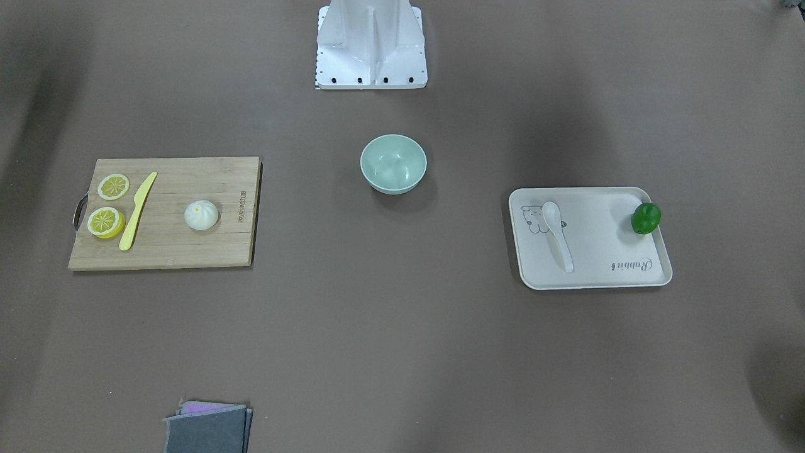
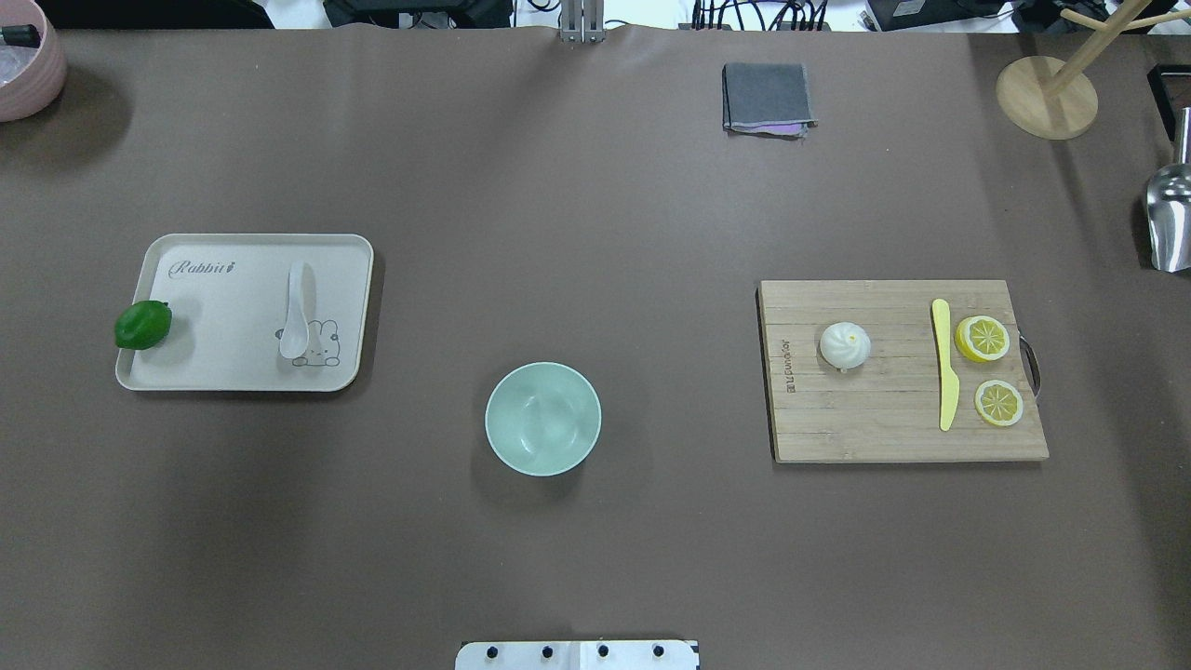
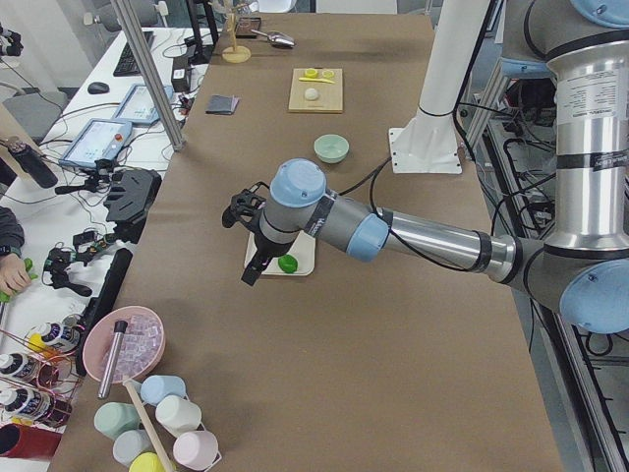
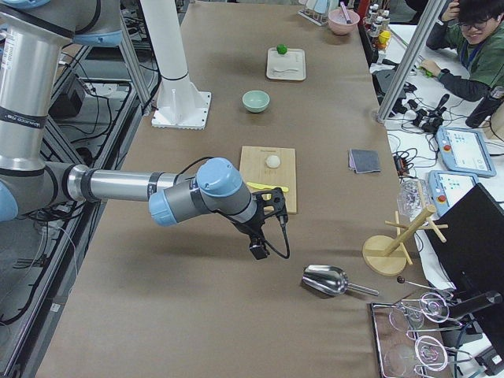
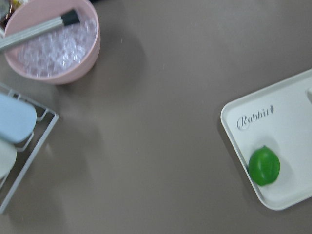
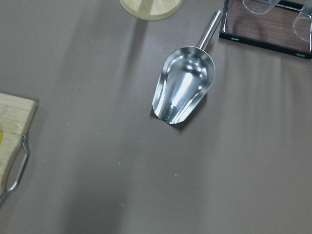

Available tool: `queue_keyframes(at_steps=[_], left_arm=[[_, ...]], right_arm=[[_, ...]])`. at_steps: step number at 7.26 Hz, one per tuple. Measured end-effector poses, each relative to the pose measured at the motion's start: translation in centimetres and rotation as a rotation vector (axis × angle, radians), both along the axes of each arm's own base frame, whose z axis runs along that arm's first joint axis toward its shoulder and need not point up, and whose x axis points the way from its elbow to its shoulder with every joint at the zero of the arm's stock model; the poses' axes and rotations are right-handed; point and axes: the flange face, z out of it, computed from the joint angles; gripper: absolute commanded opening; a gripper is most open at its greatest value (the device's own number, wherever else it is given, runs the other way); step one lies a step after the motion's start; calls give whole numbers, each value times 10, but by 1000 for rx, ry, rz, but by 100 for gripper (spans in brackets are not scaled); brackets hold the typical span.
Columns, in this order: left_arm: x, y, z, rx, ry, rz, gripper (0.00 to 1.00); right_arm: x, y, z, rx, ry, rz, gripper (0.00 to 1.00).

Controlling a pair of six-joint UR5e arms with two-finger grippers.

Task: Put spoon and bun in bowl

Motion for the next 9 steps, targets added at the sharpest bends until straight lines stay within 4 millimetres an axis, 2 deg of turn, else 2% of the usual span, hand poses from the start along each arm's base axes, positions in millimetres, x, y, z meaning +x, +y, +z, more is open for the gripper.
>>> queue_keyframes(at_steps=[2,3,4,6,9], left_arm=[[8,-5,-2,17,40,-19,98],[31,-14,-9,-21,76,-21,98],[66,-22,-18,-94,119,-20,99],[134,-30,-34,-245,187,-51,98],[245,-42,-60,-359,172,-143,98]], right_arm=[[-7,-19,-34,63,-86,-17,100],[-15,-24,-41,80,-102,-42,100],[-31,-29,-43,62,-104,-57,100],[-87,-44,-57,-64,-90,-12,100],[-201,-61,-85,-182,-39,67,99]])
